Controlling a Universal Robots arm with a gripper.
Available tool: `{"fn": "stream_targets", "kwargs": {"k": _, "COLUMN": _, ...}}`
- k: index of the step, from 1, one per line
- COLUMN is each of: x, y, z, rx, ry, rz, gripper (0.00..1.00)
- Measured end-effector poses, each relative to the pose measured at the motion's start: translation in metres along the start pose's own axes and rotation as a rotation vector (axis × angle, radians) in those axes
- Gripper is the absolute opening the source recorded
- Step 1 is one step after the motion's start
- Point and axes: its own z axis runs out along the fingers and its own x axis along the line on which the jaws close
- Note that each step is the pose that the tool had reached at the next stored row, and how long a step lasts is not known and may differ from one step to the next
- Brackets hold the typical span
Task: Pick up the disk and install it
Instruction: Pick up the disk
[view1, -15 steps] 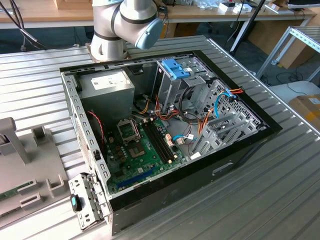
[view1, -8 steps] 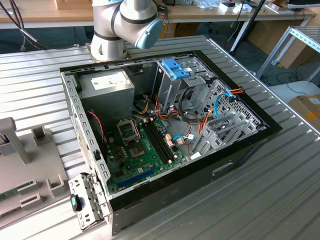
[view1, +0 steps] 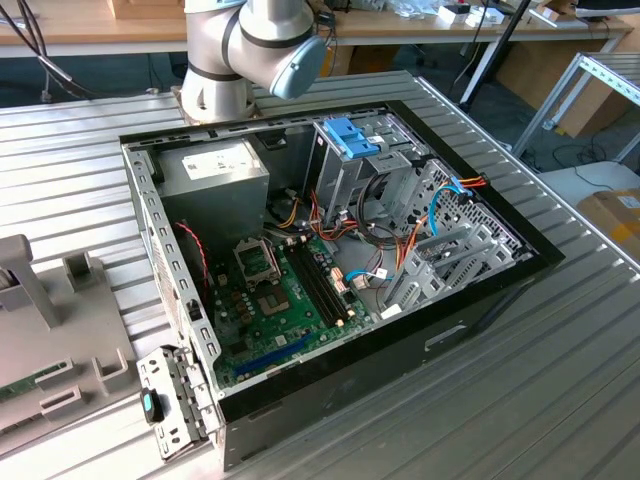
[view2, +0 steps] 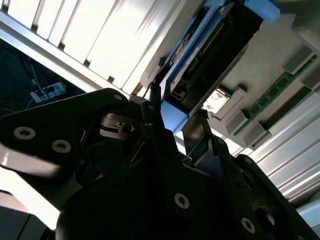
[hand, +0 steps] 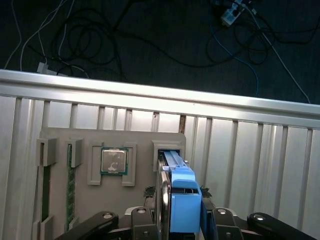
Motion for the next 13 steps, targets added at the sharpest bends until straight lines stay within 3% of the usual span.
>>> {"fn": "stream_targets", "kwargs": {"k": 8, "x": 0.0005, "y": 0.0010, "z": -0.0021, "rx": 0.0021, "ry": 0.0000, "rz": 0.000, "gripper": 0.45}}
{"fn": "stream_targets", "kwargs": {"k": 10, "x": 0.0007, "y": 0.0011, "z": -0.0022, "rx": 0.0021, "ry": -0.0001, "rz": 0.000, "gripper": 0.37}}
{"fn": "stream_targets", "kwargs": {"k": 13, "x": 0.0010, "y": 0.0011, "z": -0.0022, "rx": 0.0021, "ry": -0.0001, "rz": 0.000, "gripper": 0.37}}
